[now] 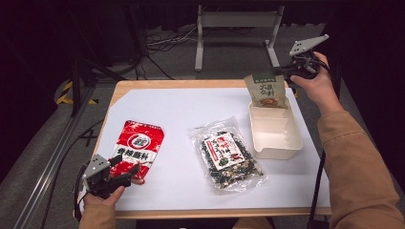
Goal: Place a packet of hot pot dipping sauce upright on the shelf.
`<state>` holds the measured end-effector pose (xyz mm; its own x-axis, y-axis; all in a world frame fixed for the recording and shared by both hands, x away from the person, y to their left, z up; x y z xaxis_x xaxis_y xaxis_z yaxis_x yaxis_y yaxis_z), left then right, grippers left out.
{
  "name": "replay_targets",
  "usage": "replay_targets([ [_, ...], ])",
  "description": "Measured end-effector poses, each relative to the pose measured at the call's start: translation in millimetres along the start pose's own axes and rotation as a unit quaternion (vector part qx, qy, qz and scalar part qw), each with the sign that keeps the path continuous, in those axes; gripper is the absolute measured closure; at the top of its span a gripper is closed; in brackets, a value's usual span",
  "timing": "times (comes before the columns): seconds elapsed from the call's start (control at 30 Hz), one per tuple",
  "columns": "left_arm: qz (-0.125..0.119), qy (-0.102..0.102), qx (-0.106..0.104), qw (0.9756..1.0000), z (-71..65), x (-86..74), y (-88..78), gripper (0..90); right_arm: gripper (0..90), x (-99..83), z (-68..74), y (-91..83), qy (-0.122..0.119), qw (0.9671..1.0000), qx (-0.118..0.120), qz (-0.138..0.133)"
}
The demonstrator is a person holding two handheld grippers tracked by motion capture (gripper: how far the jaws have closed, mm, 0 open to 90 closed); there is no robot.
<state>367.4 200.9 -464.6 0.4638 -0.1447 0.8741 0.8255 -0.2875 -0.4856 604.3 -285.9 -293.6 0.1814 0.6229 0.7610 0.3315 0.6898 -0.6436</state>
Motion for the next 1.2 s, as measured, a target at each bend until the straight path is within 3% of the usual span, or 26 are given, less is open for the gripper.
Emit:
replay_targets([
  [0.5, 0.001, 0.010, -0.011, 0.9999, -9.0, 4.7, 5.4, 24.9, 90.0, -37.7, -3.1, -4.8, 0.036, 0.9985, -0.019, 0.035],
  [0.9, -0.003, 0.011, -0.013, 0.9999, -9.1, 6.2, 5.1, 24.9, 89.6, -40.2, -2.2, -3.4, 0.045, 0.9977, -0.024, 0.046],
  [1.2, -0.003, 0.015, -0.019, 0.9997, -12.8, 9.3, 7.3, 24.9, 65.7, -33.4, 4.9, -9.0, 0.056, 0.9977, -0.030, 0.023],
])
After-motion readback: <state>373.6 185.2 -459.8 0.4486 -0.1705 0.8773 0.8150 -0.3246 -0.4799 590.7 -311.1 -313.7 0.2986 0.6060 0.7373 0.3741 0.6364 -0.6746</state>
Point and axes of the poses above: each handheld gripper's, and its own axes: y roughly forward along the jaws, x roughly out of its top, z roughly to its left, the point moved 9 cm from there along y, roughly forward along the jaws, and after that the axes turned 14 degrees about x, right-handed, at the moved point
